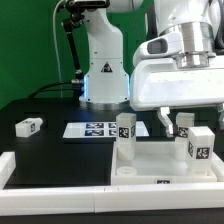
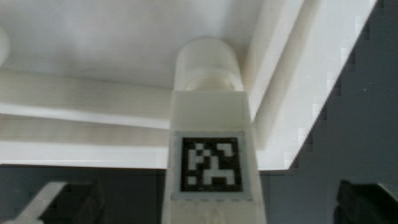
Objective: Assemble square table
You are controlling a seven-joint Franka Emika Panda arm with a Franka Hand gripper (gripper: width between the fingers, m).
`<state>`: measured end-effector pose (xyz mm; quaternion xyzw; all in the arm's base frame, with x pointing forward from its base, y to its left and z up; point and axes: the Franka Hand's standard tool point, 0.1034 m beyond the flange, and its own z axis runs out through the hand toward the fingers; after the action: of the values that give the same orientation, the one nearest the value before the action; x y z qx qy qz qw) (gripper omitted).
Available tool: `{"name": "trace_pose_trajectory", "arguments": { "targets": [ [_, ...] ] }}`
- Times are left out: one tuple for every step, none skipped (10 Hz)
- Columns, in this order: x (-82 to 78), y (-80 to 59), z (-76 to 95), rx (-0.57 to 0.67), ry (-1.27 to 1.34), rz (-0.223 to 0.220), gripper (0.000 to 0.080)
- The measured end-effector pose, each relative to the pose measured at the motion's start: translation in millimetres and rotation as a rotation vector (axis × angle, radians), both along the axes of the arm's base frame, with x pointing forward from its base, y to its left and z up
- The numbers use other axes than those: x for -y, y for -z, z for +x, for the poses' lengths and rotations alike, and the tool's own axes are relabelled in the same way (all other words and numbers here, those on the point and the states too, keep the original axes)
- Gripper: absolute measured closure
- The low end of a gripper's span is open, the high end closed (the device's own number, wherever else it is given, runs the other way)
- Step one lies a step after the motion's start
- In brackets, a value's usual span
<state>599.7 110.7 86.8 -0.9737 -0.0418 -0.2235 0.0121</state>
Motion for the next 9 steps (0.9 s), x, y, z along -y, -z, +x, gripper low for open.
{"name": "trace_pose_trajectory", "arguments": {
  "targets": [
    [0.0, 0.0, 0.0, 0.000, 0.000, 0.000, 0.0150],
    [0.0, 0.0, 0.0, 0.000, 0.000, 0.000, 0.0150],
    [0.0, 0.0, 0.0, 0.000, 0.000, 0.000, 0.0150],
    [0.5, -0.2, -0.1, -0.006, 0.001, 0.001, 0.0150],
    [0.0, -3.6, -0.2, -0.061, 0.005, 0.016, 0.0150],
    [-1.7, -9.2, 3.6, -0.094, 0.019, 0.033, 0.0150],
    [-4.6, -9.5, 6.3, -0.127, 0.031, 0.045, 0.0150],
    [-5.8, -5.5, 6.7, -0.147, 0.039, 0.050, 0.0150],
    [-9.1, -1.6, 5.6, -0.229, 0.046, 0.065, 0.0150]
  ]
}}
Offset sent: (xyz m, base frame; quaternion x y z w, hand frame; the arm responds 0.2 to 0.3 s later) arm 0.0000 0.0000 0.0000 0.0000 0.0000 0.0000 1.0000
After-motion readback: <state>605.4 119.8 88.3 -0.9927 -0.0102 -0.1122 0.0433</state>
